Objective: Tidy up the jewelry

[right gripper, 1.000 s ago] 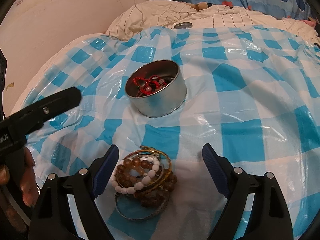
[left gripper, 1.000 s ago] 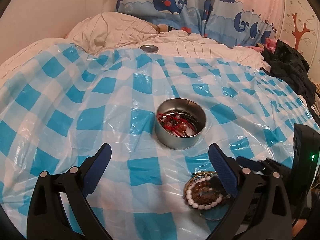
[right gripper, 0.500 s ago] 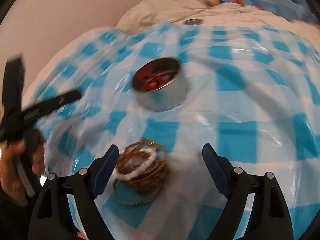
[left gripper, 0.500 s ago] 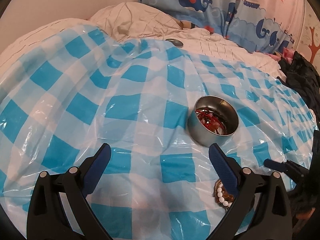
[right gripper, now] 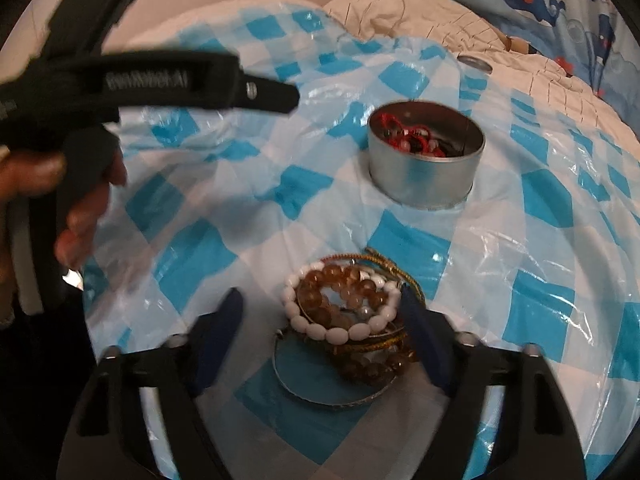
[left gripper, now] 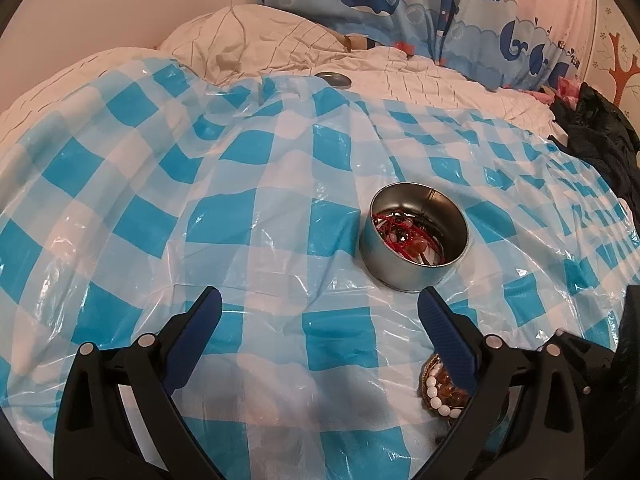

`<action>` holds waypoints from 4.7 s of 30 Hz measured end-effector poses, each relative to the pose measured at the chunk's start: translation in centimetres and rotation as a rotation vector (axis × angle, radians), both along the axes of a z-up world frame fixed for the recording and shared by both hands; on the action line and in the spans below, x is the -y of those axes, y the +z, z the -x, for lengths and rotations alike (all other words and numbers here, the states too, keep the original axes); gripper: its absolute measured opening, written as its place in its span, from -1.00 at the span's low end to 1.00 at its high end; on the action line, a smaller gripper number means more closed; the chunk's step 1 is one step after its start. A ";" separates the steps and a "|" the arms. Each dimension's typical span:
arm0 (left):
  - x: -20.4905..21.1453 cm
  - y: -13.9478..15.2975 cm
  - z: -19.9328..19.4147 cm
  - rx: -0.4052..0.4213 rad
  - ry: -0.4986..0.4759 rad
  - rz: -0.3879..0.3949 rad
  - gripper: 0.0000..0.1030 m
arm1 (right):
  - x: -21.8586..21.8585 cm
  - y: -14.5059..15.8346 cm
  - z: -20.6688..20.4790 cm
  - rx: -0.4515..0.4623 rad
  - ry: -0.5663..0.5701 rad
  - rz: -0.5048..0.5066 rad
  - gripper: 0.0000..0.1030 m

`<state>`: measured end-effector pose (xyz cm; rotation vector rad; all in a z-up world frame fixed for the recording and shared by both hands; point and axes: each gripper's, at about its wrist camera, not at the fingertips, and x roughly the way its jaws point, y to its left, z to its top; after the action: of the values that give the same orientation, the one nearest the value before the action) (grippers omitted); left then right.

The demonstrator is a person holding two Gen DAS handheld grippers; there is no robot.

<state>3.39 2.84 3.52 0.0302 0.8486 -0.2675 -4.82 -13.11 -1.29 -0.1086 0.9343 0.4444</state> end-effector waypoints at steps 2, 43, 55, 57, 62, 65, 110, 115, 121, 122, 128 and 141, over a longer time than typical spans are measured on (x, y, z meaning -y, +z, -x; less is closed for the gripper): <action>0.2 -0.1 -0.1 -0.001 0.000 -0.003 0.83 | 0.0 -0.1 0.0 0.005 -0.009 0.025 0.03; 1.2 -0.3 0.3 -0.003 -0.020 -0.023 0.83 | 2.7 1.7 -0.5 0.023 -0.034 -0.181 -0.85; 1.6 -0.8 0.0 -0.018 -0.026 -0.039 0.83 | 7.8 3.2 -1.9 -0.065 -0.121 -0.505 -0.46; 1.6 -0.8 0.0 -0.019 -0.027 -0.039 0.83 | 4.7 3.7 -0.7 0.000 -0.042 -0.374 0.24; 1.7 -0.8 0.0 -0.019 -0.033 -0.046 0.83 | -0.2 1.9 0.6 0.064 0.055 -0.046 -0.32; 1.8 -0.8 0.0 -0.017 -0.035 -0.045 0.83 | -1.0 0.4 0.5 0.055 0.067 0.042 -0.62; 7.0 -5.2 -0.6 -0.178 -0.156 -0.024 0.83 | 13.8 4.3 -1.4 0.056 -0.352 -0.659 -0.85; 7.8 -6.6 -0.8 -0.203 -0.178 -0.008 0.38 | 12.2 3.4 -1.8 0.056 -0.413 -0.333 -0.85; 8.0 -6.4 -0.5 -0.228 -0.255 -0.010 -1.00 | 11.7 1.9 -2.1 0.012 -0.393 -0.294 -0.85; 7.9 -6.1 -0.4 -0.237 -0.269 0.022 -1.00 | 11.8 1.8 -2.1 0.011 -0.395 -0.300 -0.85; 6.5 -4.9 -0.5 -0.252 -0.269 0.140 -1.00 | 11.9 1.7 -2.2 -0.002 -0.397 -0.319 -0.84; 7.7 -6.7 -0.9 -0.280 -0.273 0.042 -0.96 | 11.8 1.9 -2.2 -0.021 -0.395 -0.338 -0.84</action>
<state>4.33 -4.82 -3.18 0.0710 1.1183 -0.5549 -2.59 -24.90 0.63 0.3829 0.8638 0.2310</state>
